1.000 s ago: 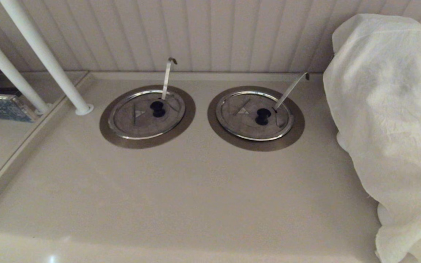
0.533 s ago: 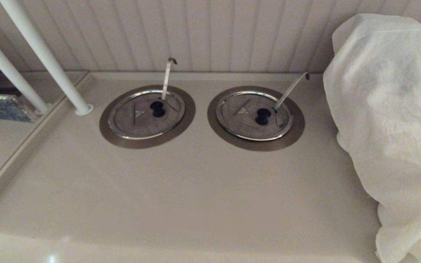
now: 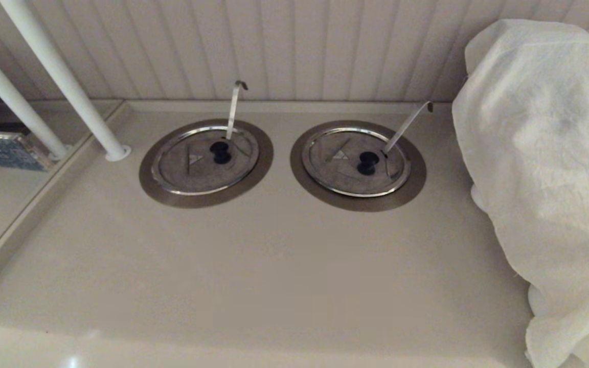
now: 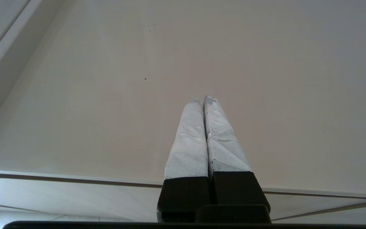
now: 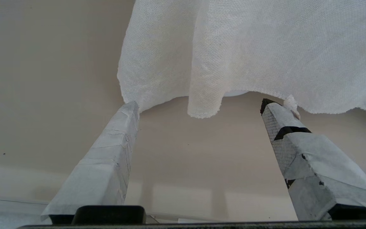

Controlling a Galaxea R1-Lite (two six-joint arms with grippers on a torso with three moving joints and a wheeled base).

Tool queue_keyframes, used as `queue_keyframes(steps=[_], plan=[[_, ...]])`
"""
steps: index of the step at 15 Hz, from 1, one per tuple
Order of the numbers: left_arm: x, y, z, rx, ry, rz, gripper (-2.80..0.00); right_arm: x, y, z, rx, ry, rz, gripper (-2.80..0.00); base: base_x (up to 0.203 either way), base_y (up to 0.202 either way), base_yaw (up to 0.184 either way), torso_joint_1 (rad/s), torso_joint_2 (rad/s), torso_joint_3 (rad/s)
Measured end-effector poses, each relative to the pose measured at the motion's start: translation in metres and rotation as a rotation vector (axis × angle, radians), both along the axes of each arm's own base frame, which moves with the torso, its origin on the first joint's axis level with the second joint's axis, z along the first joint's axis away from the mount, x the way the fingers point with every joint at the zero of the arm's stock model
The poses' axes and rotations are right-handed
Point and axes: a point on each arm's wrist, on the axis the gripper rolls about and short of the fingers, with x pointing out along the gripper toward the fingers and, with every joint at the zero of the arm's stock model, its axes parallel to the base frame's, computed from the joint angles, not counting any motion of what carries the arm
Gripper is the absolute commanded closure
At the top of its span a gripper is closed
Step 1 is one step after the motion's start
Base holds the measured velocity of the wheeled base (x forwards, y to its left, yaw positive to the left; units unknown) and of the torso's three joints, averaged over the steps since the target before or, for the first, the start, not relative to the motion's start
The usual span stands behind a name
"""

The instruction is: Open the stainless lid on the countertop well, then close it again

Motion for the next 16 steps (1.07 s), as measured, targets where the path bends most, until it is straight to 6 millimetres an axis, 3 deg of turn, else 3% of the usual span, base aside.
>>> queue_keyframes(steps=[16], plan=[[0.0001,0.0,0.0,0.0,0.001,0.0,0.0,0.0,-0.0001,0.0001,0.029,0.0,-0.005,-2.8,0.0,0.0,0.0,0.0,0.0,0.0]])
